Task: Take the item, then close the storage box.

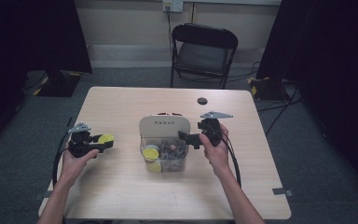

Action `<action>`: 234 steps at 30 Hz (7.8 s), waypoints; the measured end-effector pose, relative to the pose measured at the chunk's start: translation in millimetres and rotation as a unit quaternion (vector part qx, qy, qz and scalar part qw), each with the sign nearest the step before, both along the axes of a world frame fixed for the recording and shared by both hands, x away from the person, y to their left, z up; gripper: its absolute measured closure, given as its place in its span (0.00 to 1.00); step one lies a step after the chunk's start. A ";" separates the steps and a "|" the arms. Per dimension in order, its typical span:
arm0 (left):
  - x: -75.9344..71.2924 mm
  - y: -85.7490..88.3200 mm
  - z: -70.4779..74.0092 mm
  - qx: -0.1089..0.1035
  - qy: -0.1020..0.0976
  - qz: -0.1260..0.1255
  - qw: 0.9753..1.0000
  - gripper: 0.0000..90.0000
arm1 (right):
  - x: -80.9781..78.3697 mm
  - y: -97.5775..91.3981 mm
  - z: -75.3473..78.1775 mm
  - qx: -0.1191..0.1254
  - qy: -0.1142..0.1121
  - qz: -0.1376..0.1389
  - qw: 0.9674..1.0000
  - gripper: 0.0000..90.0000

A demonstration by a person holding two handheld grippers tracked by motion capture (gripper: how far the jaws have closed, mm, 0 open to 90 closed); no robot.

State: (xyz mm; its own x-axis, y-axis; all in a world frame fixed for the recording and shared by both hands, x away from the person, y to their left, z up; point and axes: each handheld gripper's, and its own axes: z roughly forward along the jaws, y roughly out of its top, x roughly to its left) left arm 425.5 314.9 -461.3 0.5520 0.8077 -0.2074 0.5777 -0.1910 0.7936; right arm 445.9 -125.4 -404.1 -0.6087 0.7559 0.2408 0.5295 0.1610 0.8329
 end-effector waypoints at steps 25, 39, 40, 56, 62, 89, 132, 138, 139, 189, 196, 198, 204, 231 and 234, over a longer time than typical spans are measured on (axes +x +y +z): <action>8.2 -14.7 -19.1 0.024 0.025 -0.011 0.999 0.43 | 0.1 1.8 -1.4 -0.002 0.003 0.001 1.000 0.02; 8.2 -14.8 -26.1 0.022 0.030 -0.012 0.999 0.42 | 0.6 1.9 -1.8 -0.002 0.003 0.002 1.000 0.01; 8.5 -14.3 -26.4 0.019 0.032 -0.012 0.999 0.41 | 0.6 2.0 -1.8 -0.002 0.003 0.002 1.000 0.01; -3.5 -5.4 -9.0 -0.006 0.019 0.004 1.000 0.22 | 1.0 2.9 -3.1 -0.003 0.006 0.003 1.000 0.01; -18.1 -0.3 -3.1 0.015 0.012 -0.003 1.000 0.22 | 0.9 3.5 -3.1 -0.005 0.005 0.002 1.000 0.01; -38.7 -3.6 -37.0 0.117 0.007 -0.015 0.993 0.18 | -6.0 5.8 11.5 0.017 -0.014 0.012 1.000 0.20; -39.3 -8.0 -40.9 0.119 -0.009 -0.003 0.993 0.14 | -31.4 18.4 37.9 0.041 -0.042 0.069 0.996 0.35; -39.3 -8.0 -40.9 0.119 -0.009 -0.003 0.993 0.14 | -35.1 18.9 37.3 0.036 -0.039 0.072 0.996 0.35; -39.3 -8.0 -40.9 0.119 -0.009 -0.003 0.993 0.14 | -36.1 19.1 37.3 0.035 -0.041 0.071 0.996 0.36; -37.9 -8.0 -40.9 0.120 -0.009 -0.003 0.993 0.14 | -60.3 2.4 21.1 0.014 -0.022 0.050 0.998 0.19; -37.9 -8.0 -40.9 0.119 -0.009 -0.003 0.993 0.14 | -61.4 -0.3 17.9 0.010 -0.015 0.048 0.999 0.18; -37.9 -8.0 -40.9 0.119 -0.009 -0.003 0.993 0.14 | -61.8 -0.1 16.7 0.005 -0.009 0.045 0.999 0.16; -37.9 -8.0 -40.9 0.120 -0.009 -0.003 0.993 0.14 | -63.1 -3.4 10.9 0.008 0.001 0.046 0.999 0.16; -37.6 -7.9 -40.9 0.120 -0.009 -0.004 0.993 0.14 | -68.4 12.7 -15.9 -0.023 0.010 0.068 0.997 0.16; -37.6 -7.9 -40.9 0.120 -0.009 -0.004 0.993 0.14 | -68.6 13.3 -18.5 -0.025 0.013 0.066 0.997 0.16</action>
